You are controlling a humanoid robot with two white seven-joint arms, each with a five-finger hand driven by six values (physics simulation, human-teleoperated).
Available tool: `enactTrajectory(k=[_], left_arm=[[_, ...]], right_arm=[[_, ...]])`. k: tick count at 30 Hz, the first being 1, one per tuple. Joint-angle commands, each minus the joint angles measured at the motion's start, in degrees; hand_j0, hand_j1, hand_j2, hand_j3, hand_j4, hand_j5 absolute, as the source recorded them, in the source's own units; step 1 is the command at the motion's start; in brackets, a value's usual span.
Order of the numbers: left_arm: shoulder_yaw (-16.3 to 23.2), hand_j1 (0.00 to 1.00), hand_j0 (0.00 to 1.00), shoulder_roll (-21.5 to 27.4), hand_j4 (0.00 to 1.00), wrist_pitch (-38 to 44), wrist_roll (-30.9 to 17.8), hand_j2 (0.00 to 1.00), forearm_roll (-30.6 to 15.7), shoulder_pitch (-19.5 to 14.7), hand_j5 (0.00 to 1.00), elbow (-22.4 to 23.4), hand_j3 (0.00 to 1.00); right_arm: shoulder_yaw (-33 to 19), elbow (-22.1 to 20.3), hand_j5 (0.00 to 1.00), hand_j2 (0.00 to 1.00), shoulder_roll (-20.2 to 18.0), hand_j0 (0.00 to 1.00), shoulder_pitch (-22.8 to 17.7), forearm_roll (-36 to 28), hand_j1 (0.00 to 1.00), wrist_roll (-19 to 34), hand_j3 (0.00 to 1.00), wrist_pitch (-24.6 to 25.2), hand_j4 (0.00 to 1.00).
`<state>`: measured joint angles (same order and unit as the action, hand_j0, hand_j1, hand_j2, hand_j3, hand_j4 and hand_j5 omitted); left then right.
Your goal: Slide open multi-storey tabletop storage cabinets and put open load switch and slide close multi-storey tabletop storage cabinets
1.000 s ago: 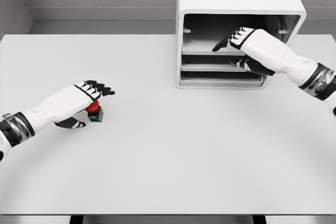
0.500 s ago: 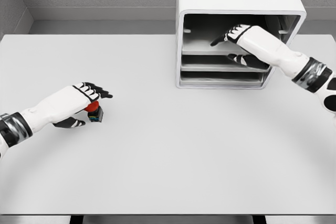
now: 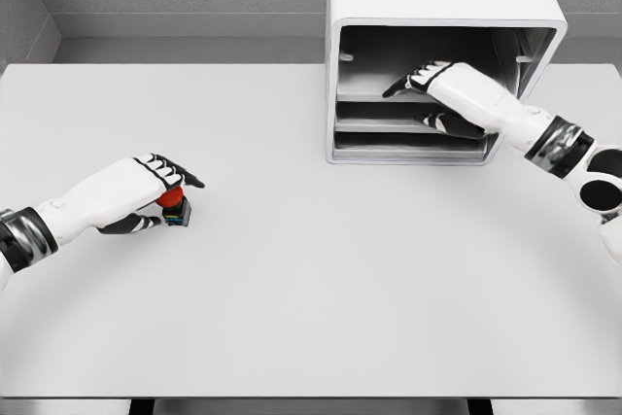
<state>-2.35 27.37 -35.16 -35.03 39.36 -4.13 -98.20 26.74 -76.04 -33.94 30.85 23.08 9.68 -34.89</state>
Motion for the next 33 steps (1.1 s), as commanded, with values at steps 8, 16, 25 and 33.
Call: enactTrajectory(k=[8, 16, 25, 33], left_arm=[[0.77, 0.79, 0.79, 1.29, 0.79, 0.16, 0.03, 0.79, -0.25, 0.09, 0.79, -0.06, 0.79], [0.77, 0.73, 0.73, 1.55, 0.73, 0.16, 0.03, 0.73, -0.25, -0.18, 0.73, 0.03, 0.73], [0.77, 0.7, 0.7, 1.55, 0.7, 0.16, 0.03, 0.7, -0.16, -0.18, 0.7, 0.38, 0.7], [1.29, 0.69, 0.69, 1.46, 0.69, 0.16, 0.03, 0.69, -0.25, -0.26, 0.69, 0.29, 0.69]], right_arm=[[0.24, 0.1, 0.69, 0.69, -0.42, 0.69, -0.53, 1.62, 0.69, 0.17, 0.69, -0.11, 0.69], [0.24, -1.74, 0.7, 0.7, -2.18, 0.7, -1.05, 1.62, 0.7, 0.26, 0.7, -0.11, 0.7], [-0.03, -4.82, 0.7, 0.7, -4.55, 0.7, -2.2, 0.92, 0.7, 0.17, 0.7, -0.11, 0.7], [-0.47, -9.04, 0.7, 0.7, -6.93, 0.7, -4.22, 0.65, 0.7, -0.01, 0.7, -0.11, 0.7]])
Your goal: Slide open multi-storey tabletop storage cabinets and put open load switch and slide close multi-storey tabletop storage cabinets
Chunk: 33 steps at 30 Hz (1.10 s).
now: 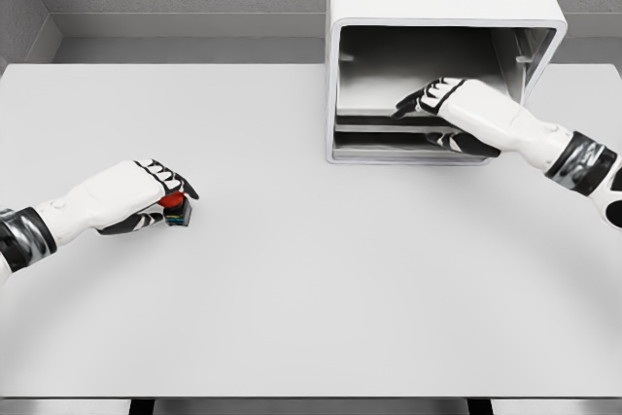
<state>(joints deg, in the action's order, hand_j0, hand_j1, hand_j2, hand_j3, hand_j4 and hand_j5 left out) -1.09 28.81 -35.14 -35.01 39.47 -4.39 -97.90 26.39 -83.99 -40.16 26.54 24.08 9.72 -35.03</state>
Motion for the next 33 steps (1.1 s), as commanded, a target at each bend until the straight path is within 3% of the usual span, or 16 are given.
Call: enactTrajectory(k=[1, 7, 18, 30, 33], left_arm=[[0.04, 0.69, 0.69, 0.02, 0.69, 0.14, 0.01, 0.69, -0.36, 0.0, 0.69, -0.01, 0.69], [-0.05, 0.71, 0.71, 0.02, 0.71, 0.14, 0.01, 0.71, -0.45, -0.26, 0.71, -0.01, 0.71], [0.04, 0.72, 0.72, -0.33, 0.72, 0.14, 0.01, 0.72, -0.45, -0.79, 0.72, -0.01, 0.72], [0.13, 0.7, 0.7, -0.51, 0.7, 0.14, 0.01, 0.7, -0.19, -0.44, 0.7, -0.62, 0.7], [0.13, 0.6, 0.6, -0.51, 0.6, 0.14, 0.01, 0.6, -0.19, -0.44, 0.6, -0.63, 0.6]], right_arm=[[-0.11, -1.35, 0.7, 0.7, -0.79, 0.7, -0.09, -0.35, 0.7, 0.04, 0.7, 0.03, 0.7], [-0.19, -2.06, 0.7, 0.7, -0.88, 0.7, -0.44, -0.35, 0.7, -0.05, 0.7, 0.03, 0.7], [-0.72, -4.25, 0.7, 0.7, -4.92, 0.7, -2.64, -1.76, 0.7, -0.31, 0.7, 0.03, 0.7], [-2.39, -5.83, 0.7, 0.7, -5.54, 0.7, -4.39, -1.67, 0.7, -0.14, 0.7, 0.03, 0.7], [-2.48, -7.77, 0.7, 0.7, -6.68, 0.7, -5.1, -1.67, 0.7, -0.14, 0.7, 0.03, 0.7]])
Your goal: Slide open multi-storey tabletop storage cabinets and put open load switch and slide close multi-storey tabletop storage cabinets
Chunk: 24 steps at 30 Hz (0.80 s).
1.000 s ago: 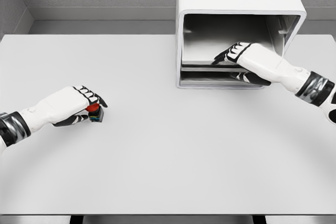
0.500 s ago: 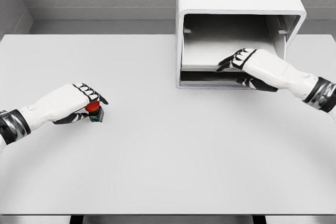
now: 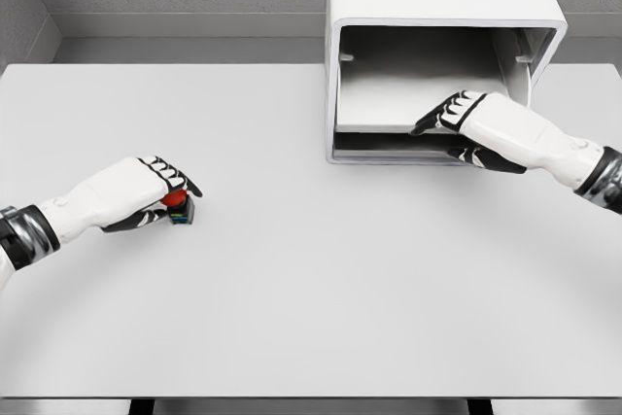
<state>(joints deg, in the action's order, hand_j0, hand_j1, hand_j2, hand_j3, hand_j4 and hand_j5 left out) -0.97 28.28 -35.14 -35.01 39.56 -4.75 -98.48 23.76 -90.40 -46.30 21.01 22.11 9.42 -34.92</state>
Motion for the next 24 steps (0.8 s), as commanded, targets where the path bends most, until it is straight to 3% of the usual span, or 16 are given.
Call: enactTrajectory(k=[1, 7, 24], left_arm=[[0.0, 0.56, 0.56, 0.02, 0.56, 0.14, 0.01, 0.56, -0.28, 0.0, 0.56, -0.13, 0.56], [-0.17, 0.46, 0.46, 0.2, 0.46, 0.14, 0.01, 0.46, -0.36, -0.18, 0.46, -0.13, 0.46], [-1.58, 0.43, 0.43, 0.02, 0.43, 0.14, 0.01, 0.43, -0.98, -0.18, 0.43, -0.31, 0.43]], right_arm=[[-1.16, -1.79, 0.7, 0.7, -0.9, 0.7, -0.52, 0.31, 0.7, 0.16, 0.7, -0.08, 0.7], [-3.46, -4.43, 0.72, 0.72, -1.43, 0.72, -3.17, 0.39, 0.72, 0.16, 0.72, -0.08, 0.72], [-4.51, -7.33, 0.72, 0.72, -3.1, 0.72, -5.45, 0.31, 0.72, 0.07, 0.72, -0.08, 0.72]])
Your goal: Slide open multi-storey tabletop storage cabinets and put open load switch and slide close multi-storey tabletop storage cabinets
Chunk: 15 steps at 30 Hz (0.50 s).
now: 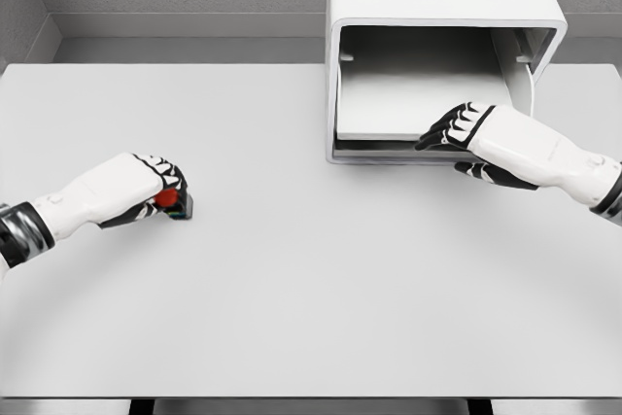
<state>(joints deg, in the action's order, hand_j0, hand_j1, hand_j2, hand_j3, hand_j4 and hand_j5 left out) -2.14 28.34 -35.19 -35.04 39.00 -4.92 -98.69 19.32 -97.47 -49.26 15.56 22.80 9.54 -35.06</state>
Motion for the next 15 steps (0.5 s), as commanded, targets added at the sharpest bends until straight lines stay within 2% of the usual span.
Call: enactTrajectory(k=[1, 3, 12, 15], left_arm=[[-0.67, 0.43, 0.43, -0.04, 0.43, 0.19, 0.04, 0.43, -0.41, 0.0, 0.43, -0.1, 0.43], [-1.11, 0.43, 0.43, -0.04, 0.43, 0.19, 0.04, 0.43, -0.5, 0.0, 0.43, -0.1, 0.43], [-1.29, 0.43, 0.43, -0.04, 0.43, 0.19, 0.04, 0.43, -1.11, -0.09, 0.43, -1.77, 0.43], [-1.37, 0.43, 0.43, -0.04, 0.43, 0.19, 0.04, 0.43, -1.91, -0.18, 0.43, -2.12, 0.43]], right_arm=[[-0.69, -0.27, 0.73, 0.73, -0.22, 0.73, 0.0, -0.47, 0.73, -0.14, 0.73, 0.06, 0.73], [-2.36, -0.27, 0.73, 0.73, -0.14, 0.73, -0.09, -1.52, 0.73, -0.05, 0.73, 0.06, 0.73], [-2.36, 0.52, 0.73, 0.73, 0.83, 0.73, 0.35, -1.61, 0.73, 0.04, 0.73, 0.06, 0.73], [-2.1, 2.1, 0.73, 0.73, 1.8, 0.73, 0.35, -1.44, 0.73, 0.13, 0.73, 0.06, 0.73]])
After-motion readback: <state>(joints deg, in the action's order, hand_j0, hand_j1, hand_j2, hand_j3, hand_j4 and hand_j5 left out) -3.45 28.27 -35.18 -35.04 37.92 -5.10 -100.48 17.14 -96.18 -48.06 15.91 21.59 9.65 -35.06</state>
